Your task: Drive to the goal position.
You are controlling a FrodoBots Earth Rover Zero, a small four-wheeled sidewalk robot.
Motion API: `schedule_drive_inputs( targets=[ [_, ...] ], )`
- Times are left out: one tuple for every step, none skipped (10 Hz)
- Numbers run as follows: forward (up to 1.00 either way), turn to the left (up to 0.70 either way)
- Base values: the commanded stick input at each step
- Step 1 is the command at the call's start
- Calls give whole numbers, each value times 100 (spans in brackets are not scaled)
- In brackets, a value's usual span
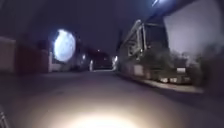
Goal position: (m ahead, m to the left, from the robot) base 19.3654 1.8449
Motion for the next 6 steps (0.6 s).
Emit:
schedule_drive_inputs(
  targets=[
    [70, 0],
    [70, 0],
    [70, 0],
    [70, 0],
    [70, 0],
    [70, 0]
  ],
)
